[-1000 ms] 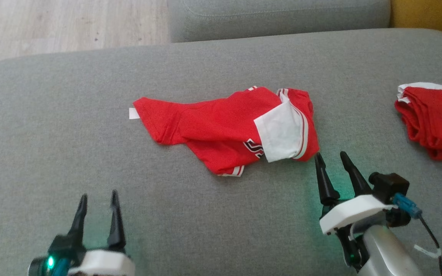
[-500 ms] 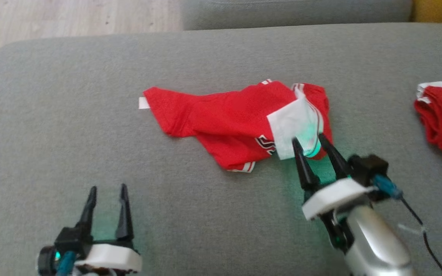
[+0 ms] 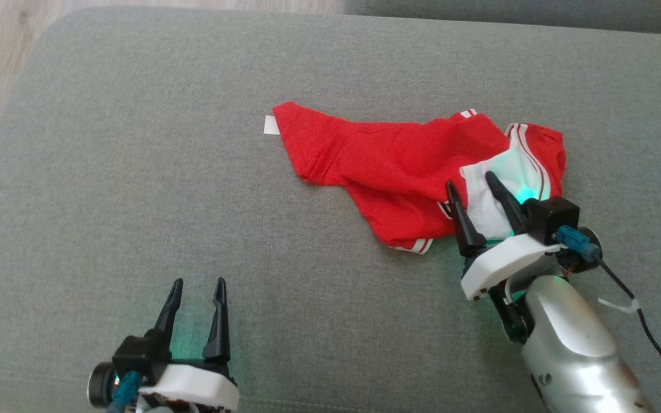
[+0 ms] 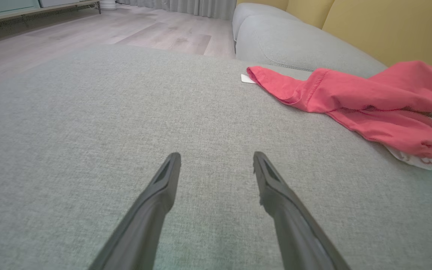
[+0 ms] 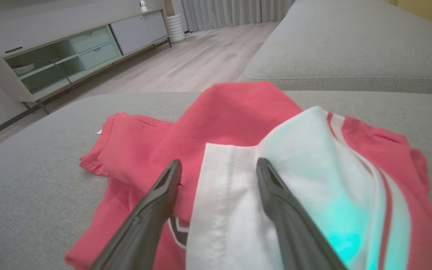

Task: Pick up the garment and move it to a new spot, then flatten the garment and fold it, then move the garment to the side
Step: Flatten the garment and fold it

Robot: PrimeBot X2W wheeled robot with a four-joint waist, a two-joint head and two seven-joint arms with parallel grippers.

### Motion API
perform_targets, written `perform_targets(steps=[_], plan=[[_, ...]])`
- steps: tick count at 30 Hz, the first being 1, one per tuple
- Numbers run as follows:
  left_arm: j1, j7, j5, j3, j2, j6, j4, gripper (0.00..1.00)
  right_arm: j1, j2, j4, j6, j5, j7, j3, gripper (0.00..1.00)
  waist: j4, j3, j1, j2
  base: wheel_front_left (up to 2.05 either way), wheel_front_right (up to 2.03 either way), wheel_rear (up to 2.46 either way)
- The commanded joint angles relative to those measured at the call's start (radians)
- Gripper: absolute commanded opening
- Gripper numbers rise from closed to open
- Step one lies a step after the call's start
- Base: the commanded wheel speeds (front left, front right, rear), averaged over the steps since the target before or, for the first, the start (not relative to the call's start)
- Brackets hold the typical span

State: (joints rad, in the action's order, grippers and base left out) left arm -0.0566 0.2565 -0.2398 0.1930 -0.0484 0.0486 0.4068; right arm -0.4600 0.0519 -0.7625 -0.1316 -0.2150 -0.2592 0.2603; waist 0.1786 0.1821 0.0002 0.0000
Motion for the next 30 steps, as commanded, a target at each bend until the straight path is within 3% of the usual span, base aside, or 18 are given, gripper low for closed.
perform_targets(steps=[1, 5, 7, 8, 10, 12, 13, 28, 29, 30], plan=[[-0.032, 0.005, -0.013, -0.027, -0.002, -0.006, -0.023, 1.0, -0.024, -0.002, 0.013, 0.001, 0.013, -0.003, 0.003, 1.0, 0.004, 0.009, -0.0002, 0.0, 0.0, 0.0, 0.0], [-0.042, 0.005, -0.016, -0.019, -0.002, -0.005, -0.024, 1.0, -0.022, -0.002, 0.01, 0.001, 0.017, -0.003, -0.036, 0.98, 0.001, 0.015, -0.0002, 0.0, 0.0, 0.0, 0.0], [-0.051, 0.005, -0.017, -0.012, -0.002, -0.004, -0.027, 1.0, -0.02, -0.002, 0.015, 0.001, 0.01, -0.003, -0.048, 0.55, -0.003, 0.017, -0.0002, 0.0, 0.0, 0.0, 0.0], [-0.051, 0.005, -0.017, -0.012, -0.002, -0.004, -0.027, 1.0, -0.02, -0.002, 0.015, 0.001, 0.01, -0.003, -0.048, 0.55, -0.003, 0.017, -0.0002, 0.0, 0.0, 0.0, 0.0], [-0.057, 0.005, -0.016, -0.004, -0.002, -0.005, -0.028, 1.0, -0.016, -0.002, 0.015, 0.001, 0.001, -0.003, -0.057, 0.42, -0.007, 0.016, -0.0002, 0.0, 0.0, 0.0, 0.0], [-0.061, 0.005, -0.017, -0.001, -0.002, -0.006, -0.03, 1.0, -0.013, -0.002, 0.019, 0.001, -0.013, -0.003, -0.066, 0.03, -0.011, 0.014, -0.0002, 0.0, 0.0, 0.0, 0.0], [-0.062, 0.005, -0.016, 0.0, -0.002, -0.006, -0.031, 1.0, -0.011, -0.002, 0.026, 0.001, -0.017, -0.003, -0.071, 0.0, -0.014, 0.012, -0.0002, 0.0, 0.0, 0.0, 0.0], [-0.024, 0.005, -0.011, -0.023, -0.002, -0.007, -0.037, 1.0, 0.049, -0.002, 0.22, 0.001, -0.113, -0.003, -0.164, 0.0, -0.065, -0.045, -0.0002, 0.0, 0.0, 0.0, 0.0], [-0.022, 0.005, -0.011, -0.023, -0.002, -0.008, -0.037, 1.0, 0.058, -0.002, 0.22, 0.001, -0.12, -0.003, -0.182, 0.03, -0.068, -0.049, -0.0002, 0.0, 0.0, 0.0, 0.0], [-0.019, 0.005, -0.011, -0.023, -0.002, -0.008, -0.037, 1.0, 0.067, -0.002, 0.218, 0.001, -0.124, -0.003, -0.203, 0.48, -0.071, -0.053, -0.0002, 0.0, 0.0, 0.0, 0.0]])
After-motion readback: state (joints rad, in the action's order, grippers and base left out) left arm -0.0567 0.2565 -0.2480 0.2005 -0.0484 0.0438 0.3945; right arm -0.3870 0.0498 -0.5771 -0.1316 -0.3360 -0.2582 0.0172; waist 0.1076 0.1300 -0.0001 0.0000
